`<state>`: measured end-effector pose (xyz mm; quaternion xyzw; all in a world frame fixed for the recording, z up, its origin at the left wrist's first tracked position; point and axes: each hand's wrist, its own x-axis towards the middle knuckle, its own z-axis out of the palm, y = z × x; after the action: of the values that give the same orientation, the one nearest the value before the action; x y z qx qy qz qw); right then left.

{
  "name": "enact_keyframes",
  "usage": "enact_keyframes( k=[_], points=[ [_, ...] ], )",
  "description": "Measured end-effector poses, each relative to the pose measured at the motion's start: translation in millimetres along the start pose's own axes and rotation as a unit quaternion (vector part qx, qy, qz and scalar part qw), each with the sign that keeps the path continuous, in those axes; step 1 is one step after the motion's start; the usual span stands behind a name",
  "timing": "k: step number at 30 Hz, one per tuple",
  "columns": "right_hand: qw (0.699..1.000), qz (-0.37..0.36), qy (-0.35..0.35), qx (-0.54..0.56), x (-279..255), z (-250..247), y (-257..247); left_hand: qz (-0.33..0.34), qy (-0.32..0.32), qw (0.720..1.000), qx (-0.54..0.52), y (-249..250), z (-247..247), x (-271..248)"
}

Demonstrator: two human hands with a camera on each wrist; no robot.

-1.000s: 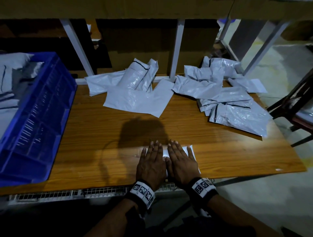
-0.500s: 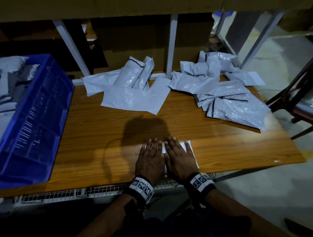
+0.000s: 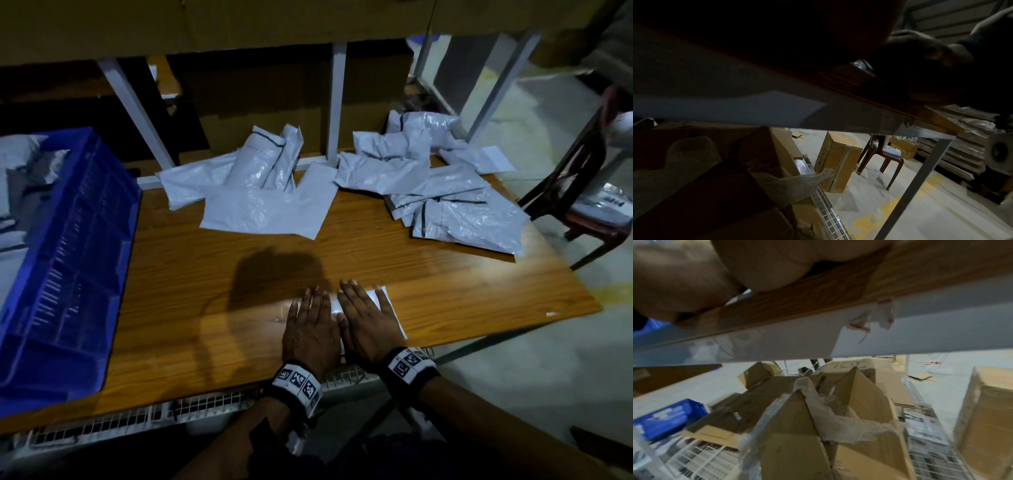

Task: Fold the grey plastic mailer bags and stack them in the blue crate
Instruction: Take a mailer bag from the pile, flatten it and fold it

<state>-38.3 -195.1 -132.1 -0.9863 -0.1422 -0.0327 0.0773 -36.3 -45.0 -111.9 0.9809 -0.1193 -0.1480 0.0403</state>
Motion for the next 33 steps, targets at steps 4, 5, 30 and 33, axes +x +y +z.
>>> enact_keyframes(
  k=[4,5,30,33],
  points=[
    [1.0,0.011,-0.025,0.003,0.5,-5.6,-2.0,0.009,0.005,1.0,-0.007,-2.9,-0.2,-3.7],
    [0.999,0.015,-0.029,0.008,0.1,-6.9,-2.2,0.011,0.008,1.0,-0.011,-4.6,-1.3,-4.1],
    [0.989,-0.128,0.066,0.04,5.2,-93.8,61.9,0.132,0.273,0.951,-0.066,-14.7,-62.1,-31.2],
    [0.986,-0.14,0.07,0.053,-22.9,-63.3,62.0,0.157,0.252,0.951,-0.09,-13.6,-24.1,-44.0]
  ],
)
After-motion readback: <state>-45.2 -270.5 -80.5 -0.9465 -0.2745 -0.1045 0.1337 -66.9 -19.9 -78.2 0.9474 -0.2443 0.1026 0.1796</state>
